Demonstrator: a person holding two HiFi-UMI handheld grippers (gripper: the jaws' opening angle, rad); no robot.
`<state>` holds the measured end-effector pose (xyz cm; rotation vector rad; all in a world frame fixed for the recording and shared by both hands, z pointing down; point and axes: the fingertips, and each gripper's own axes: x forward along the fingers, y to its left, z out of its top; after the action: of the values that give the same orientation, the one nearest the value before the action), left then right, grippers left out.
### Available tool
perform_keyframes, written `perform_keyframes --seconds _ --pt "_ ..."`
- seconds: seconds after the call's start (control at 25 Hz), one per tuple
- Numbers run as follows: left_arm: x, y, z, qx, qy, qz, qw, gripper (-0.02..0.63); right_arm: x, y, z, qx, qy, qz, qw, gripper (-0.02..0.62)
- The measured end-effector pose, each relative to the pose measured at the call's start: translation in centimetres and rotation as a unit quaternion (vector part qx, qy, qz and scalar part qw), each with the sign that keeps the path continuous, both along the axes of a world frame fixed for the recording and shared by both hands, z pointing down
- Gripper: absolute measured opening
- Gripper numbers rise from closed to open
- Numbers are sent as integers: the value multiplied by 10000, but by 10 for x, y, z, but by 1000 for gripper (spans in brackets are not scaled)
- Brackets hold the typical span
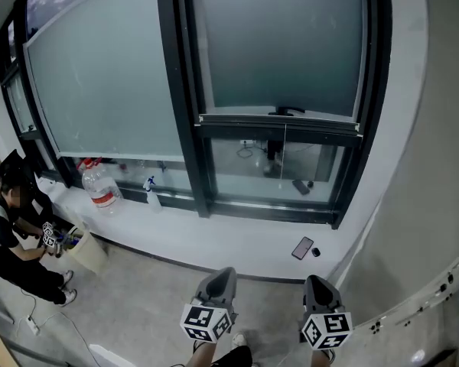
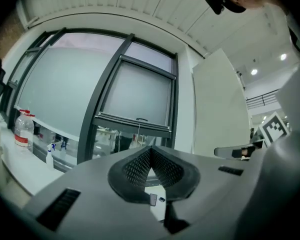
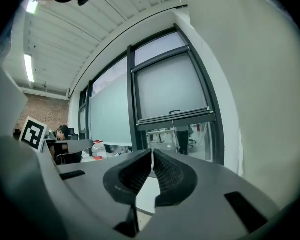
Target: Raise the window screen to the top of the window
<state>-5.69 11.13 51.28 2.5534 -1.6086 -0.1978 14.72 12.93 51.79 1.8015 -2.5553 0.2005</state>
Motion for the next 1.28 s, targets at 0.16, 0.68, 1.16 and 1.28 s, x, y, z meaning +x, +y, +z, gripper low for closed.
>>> perform_keyframes --seconds 0.16,0.68,1.16,1.28 --pt "9 -30 8 -149 -35 107 9998 3 2 -24 5 -84 -82 45 9999 2" --pt "21 -237 3 -217 324 260 9989 3 23 -224 -13 -80 -8 314 9995 2" --pt "6 -356 1 -365 402 18 9985 3 16 -347 -29 -93 179 312 9993 2" --pt "3 -384 -5 -286 430 -78 9986 3 20 -379 -34 38 108 254 9996 2"
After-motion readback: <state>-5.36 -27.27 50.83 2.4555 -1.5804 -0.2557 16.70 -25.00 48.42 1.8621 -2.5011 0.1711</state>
